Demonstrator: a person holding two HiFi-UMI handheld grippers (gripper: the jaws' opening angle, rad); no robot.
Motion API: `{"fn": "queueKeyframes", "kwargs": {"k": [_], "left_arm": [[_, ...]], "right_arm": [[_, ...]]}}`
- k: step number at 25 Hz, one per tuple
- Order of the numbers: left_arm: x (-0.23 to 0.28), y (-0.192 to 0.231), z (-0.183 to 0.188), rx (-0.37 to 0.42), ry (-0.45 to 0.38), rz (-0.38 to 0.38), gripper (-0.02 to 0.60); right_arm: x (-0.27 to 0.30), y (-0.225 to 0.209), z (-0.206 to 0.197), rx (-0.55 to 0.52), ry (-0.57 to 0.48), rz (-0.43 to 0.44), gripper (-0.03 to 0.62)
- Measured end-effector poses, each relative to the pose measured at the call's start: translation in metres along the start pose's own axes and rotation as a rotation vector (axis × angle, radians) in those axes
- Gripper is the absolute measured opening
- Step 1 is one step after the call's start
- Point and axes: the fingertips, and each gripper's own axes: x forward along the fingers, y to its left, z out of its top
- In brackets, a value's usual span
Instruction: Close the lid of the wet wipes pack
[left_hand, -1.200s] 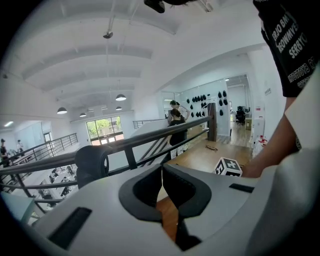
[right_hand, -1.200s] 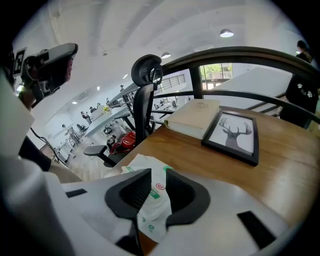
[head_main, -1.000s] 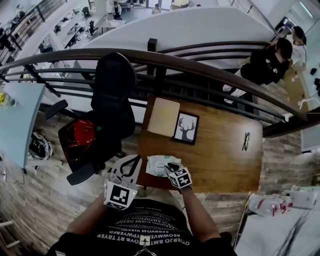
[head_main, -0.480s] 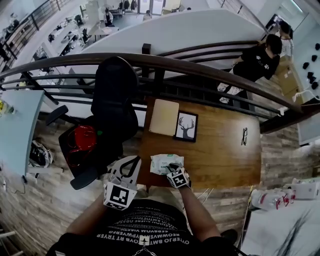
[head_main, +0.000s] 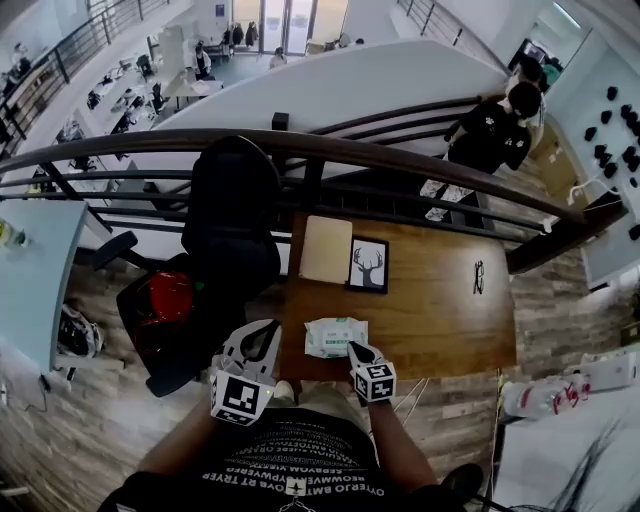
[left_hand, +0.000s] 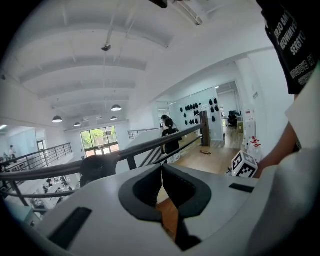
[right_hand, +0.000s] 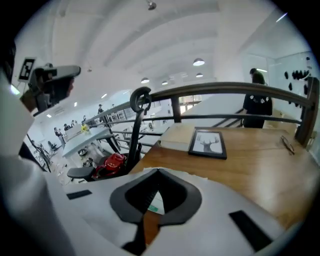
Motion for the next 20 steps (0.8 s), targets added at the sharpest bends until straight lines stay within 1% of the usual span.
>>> {"fn": "queueKeyframes", "kwargs": {"k": [3, 6, 9, 11, 14, 16, 20], "left_arm": [[-0.002, 0.0, 0.013, -0.017, -0.043, -0.013, 0.029], [-0.003, -0.003, 0.024, -0.017, -0.078, -0.027, 0.029], [-0.002, -0.003, 0.031, -0.017, -0.099, -0.039, 0.029], [-0.004, -0.002, 0.037, 0.001, -0.112, -0.037, 0.029], [-0.005, -0.001, 0.048, 0.026, -0.145, -0.036, 0.029], [-0.003, -0.001, 0.051, 0.021, -0.16, -0.041, 0.029], [0.003, -0.003, 0.049, 0.001, -0.151, -0.046, 0.029]], "right_arm": [[-0.042, 0.009, 0.036, -0.016, -0.112, -0.03, 0.015], [-0.089, 0.015, 0.078, -0.053, -0.213, -0.073, 0.014], [-0.138, 0.018, 0.121, -0.106, -0.313, -0.115, 0.014], [-0.173, 0.023, 0.146, -0.151, -0.364, -0.136, 0.014], [-0.216, 0.024, 0.174, -0.209, -0.399, -0.177, 0.014], [-0.231, 0.021, 0.183, -0.207, -0.407, -0.191, 0.014], [-0.236, 0.023, 0.195, -0.186, -0.437, -0.199, 0.014]]}}
